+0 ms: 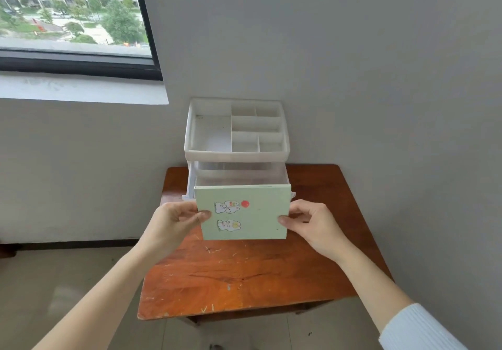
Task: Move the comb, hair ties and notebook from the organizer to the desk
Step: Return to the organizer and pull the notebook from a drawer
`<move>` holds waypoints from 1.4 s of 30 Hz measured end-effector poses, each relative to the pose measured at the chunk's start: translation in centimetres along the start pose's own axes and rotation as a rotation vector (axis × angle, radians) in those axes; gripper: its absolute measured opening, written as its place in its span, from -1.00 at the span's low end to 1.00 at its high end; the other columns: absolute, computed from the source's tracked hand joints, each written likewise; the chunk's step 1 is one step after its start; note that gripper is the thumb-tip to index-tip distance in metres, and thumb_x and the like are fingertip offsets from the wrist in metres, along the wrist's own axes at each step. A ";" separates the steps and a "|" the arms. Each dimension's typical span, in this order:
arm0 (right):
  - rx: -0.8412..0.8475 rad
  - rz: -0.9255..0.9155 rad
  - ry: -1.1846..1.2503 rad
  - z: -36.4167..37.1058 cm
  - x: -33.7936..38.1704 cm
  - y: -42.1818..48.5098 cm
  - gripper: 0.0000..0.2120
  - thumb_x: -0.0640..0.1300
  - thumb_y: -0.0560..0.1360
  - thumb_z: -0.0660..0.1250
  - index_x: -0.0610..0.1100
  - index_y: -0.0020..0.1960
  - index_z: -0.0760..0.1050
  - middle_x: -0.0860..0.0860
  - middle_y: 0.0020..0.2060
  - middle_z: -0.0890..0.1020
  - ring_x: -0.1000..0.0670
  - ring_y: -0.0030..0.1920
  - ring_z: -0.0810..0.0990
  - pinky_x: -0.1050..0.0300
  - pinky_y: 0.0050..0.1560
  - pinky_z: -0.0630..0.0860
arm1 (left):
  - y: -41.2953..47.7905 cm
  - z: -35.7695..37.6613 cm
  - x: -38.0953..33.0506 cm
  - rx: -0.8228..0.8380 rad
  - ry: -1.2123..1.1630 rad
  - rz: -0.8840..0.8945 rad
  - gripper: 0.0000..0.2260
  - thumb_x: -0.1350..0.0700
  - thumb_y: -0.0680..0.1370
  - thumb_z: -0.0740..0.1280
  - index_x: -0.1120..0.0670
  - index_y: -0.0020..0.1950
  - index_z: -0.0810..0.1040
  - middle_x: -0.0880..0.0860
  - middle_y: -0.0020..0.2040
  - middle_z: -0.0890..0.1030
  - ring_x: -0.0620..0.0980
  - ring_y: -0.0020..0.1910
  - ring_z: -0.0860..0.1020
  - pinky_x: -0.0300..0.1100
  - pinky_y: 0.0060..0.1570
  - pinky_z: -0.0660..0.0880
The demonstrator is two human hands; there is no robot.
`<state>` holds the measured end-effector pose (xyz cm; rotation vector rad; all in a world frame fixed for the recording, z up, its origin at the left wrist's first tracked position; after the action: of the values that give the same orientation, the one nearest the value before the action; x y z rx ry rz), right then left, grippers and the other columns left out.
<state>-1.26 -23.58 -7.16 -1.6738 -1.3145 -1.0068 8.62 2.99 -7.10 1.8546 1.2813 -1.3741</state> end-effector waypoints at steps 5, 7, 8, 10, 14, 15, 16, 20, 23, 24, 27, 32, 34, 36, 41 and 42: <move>-0.127 -0.193 -0.198 0.7 -0.4 0.3 -0.78 -0.14 0.41 0.46 0.10 0.02 0.65 0.29 0.10 0.62 0.23 0.19 0.52 0.34 0.18 0.44 | -0.4 0.0 0.2 -0.125 0.182 0.244 -0.81 0.08 0.46 0.42 -0.17 0.02 0.66 -0.46 -0.03 0.58 -0.37 -0.02 0.56 -0.55 -0.07 0.45; -0.157 -0.225 -0.279 0.8 -0.4 0.6 -0.72 -0.17 0.41 0.46 0.04 0.10 0.64 0.17 0.18 0.61 0.16 0.25 0.50 0.20 0.27 0.44 | 0.1 0.0 0.3 -0.145 0.236 0.292 -0.80 0.07 0.46 0.41 -0.14 0.05 0.65 -0.46 0.05 0.54 -0.33 0.01 0.54 -0.52 -0.03 0.43; -0.168 -0.230 -0.325 0.8 -0.4 1.0 -0.70 -0.18 0.42 0.46 0.02 0.13 0.63 0.12 0.22 0.60 0.12 0.27 0.48 0.14 0.30 0.41 | 0.5 0.0 0.4 -0.151 0.268 0.304 -0.79 0.06 0.46 0.41 -0.15 0.07 0.65 -0.42 0.11 0.52 -0.29 0.03 0.54 -0.42 0.00 0.45; -0.185 -0.242 -0.433 0.8 -0.1 1.8 -0.68 -0.19 0.42 0.45 -0.01 0.16 0.61 0.05 0.29 0.56 0.05 0.33 0.44 0.07 0.34 0.33 | 1.5 -0.1 0.8 -0.171 0.332 0.307 -0.81 0.05 0.47 0.41 -0.12 0.06 0.66 -0.29 0.23 0.50 -0.18 0.08 0.53 -0.23 0.03 0.48; -0.178 -0.309 -0.621 1.0 0.7 3.7 -0.66 -0.19 0.43 0.45 -0.04 0.19 0.59 -0.02 0.35 0.50 -0.02 0.40 0.38 0.11 0.34 0.22 | 3.7 -0.2 1.2 -0.201 0.435 0.307 -0.84 0.08 0.48 0.41 0.00 0.04 0.68 -0.11 0.33 0.50 0.00 0.17 0.54 -0.17 -0.03 0.50; -0.180 -0.312 -0.643 0.9 0.9 4.2 -0.66 -0.19 0.43 0.44 -0.05 0.20 0.59 -0.02 0.36 0.49 -0.02 0.41 0.37 0.11 0.35 0.22 | 4.2 -0.2 1.3 -0.202 0.450 0.305 -0.83 0.09 0.47 0.41 0.01 0.05 0.68 -0.09 0.34 0.50 0.02 0.19 0.54 -0.18 -0.02 0.48; -0.184 -0.311 -0.663 0.7 1.0 4.6 -0.66 -0.18 0.43 0.44 -0.06 0.20 0.59 -0.01 0.37 0.48 -0.02 0.42 0.36 0.11 0.35 0.21 | 4.6 -0.2 1.3 -0.201 0.456 0.300 -0.84 0.09 0.47 0.41 0.02 0.04 0.68 -0.07 0.35 0.49 0.04 0.21 0.53 -0.18 -0.01 0.48; -0.173 -0.281 -0.727 0.5 0.9 6.2 -0.70 -0.15 0.45 0.42 -0.11 0.19 0.59 0.03 0.41 0.43 0.02 0.45 0.31 0.12 0.37 0.21 | 6.0 -0.5 1.4 -0.194 0.462 0.280 -0.86 0.03 0.48 0.40 -0.01 -0.01 0.68 -0.12 0.40 0.43 0.02 0.23 0.52 -0.04 0.02 0.56; -0.155 -0.254 -0.756 0.5 0.9 6.6 -0.73 -0.12 0.47 0.40 -0.17 0.15 0.60 0.03 0.43 0.40 0.03 0.47 0.27 0.02 0.42 0.27 | 6.3 -0.6 1.3 -0.175 0.459 0.274 -0.83 0.02 0.49 0.38 -0.06 0.05 0.67 -0.12 0.41 0.42 0.03 0.19 0.55 0.02 0.03 0.57; -0.155 -0.254 -0.742 0.6 1.0 6.5 -0.71 -0.13 0.47 0.40 -0.16 0.18 0.59 0.03 0.43 0.40 0.03 0.47 0.28 0.00 0.42 0.28 | 6.3 -0.6 1.2 -0.166 0.457 0.273 -0.82 0.03 0.49 0.38 -0.06 0.07 0.66 -0.11 0.41 0.43 0.03 0.17 0.56 0.02 0.04 0.57; -0.147 -0.280 -0.652 0.8 1.8 5.4 -0.63 -0.17 0.45 0.41 -0.01 0.25 0.55 0.06 0.37 0.49 0.03 0.38 0.38 0.01 0.35 0.30 | 5.2 -0.8 0.8 -0.170 0.375 0.276 -0.81 0.08 0.49 0.38 -0.05 0.09 0.66 -0.06 0.26 0.58 0.01 0.07 0.60 -0.04 0.04 0.56; -0.057 -0.161 -0.361 1.0 1.9 2.5 -0.77 -0.09 0.48 0.39 0.09 0.11 0.62 0.12 0.05 0.69 0.05 0.09 0.59 0.08 0.11 0.53 | 0.2 -1.4 0.5 -0.207 0.089 0.138 -0.83 0.09 0.47 0.41 -0.13 0.02 0.67 -0.16 -0.12 0.71 -0.17 -0.17 0.66 -0.13 -0.07 0.58; -0.019 -0.128 -0.207 1.1 2.6 1.4 -0.84 -0.08 0.48 0.39 0.06 0.04 0.66 0.12 -0.04 0.71 0.08 0.02 0.65 0.12 0.05 0.57 | -2.2 -1.6 0.2 -0.235 -0.010 0.098 -0.84 0.11 0.47 0.41 -0.10 0.00 0.68 -0.14 -0.13 0.72 -0.18 -0.14 0.67 -0.12 -0.02 0.59; 0.014 -0.149 -0.098 1.3 4.0 0.1 -0.85 -0.10 0.49 0.39 0.05 0.02 0.67 0.14 -0.04 0.72 0.15 0.01 0.66 0.20 0.04 0.57 | -5.1 -1.5 0.0 -0.276 -0.117 0.055 -0.84 0.13 0.46 0.42 -0.06 -0.01 0.69 -0.10 -0.12 0.73 -0.12 -0.10 0.69 -0.10 0.03 0.59; 0.117 -0.170 -0.018 3.1 4.3 -4.4 -0.87 -0.11 0.48 0.40 0.03 -0.01 0.67 0.18 -0.13 0.72 0.19 -0.05 0.67 0.41 -0.17 0.53 | -14.4 1.6 1.8 -0.366 -0.278 -0.072 -0.87 0.11 0.46 0.43 -0.08 -0.05 0.70 -0.05 -0.10 0.74 -0.04 -0.10 0.70 -0.07 0.02 0.60; 0.154 -0.161 -0.023 3.8 3.7 -5.5 -0.86 -0.12 0.48 0.40 -0.01 0.01 0.67 0.15 -0.12 0.72 0.16 -0.05 0.67 0.39 -0.16 0.53 | -16.5 2.5 2.5 -0.392 -0.296 -0.107 -0.86 0.12 0.46 0.43 -0.01 -0.01 0.70 -0.01 -0.07 0.74 -0.02 -0.10 0.70 -0.05 0.03 0.59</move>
<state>-5.58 -17.76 -4.78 -1.4872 -1.5217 -0.9542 -7.10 9.10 -8.05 1.2872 1.3885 -1.2816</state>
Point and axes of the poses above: each hand's wrist, its own y-axis towards the middle knuckle, its own z-axis out of the palm, x = y × z, the point moved 6 cm from there along y, towards the middle knuckle
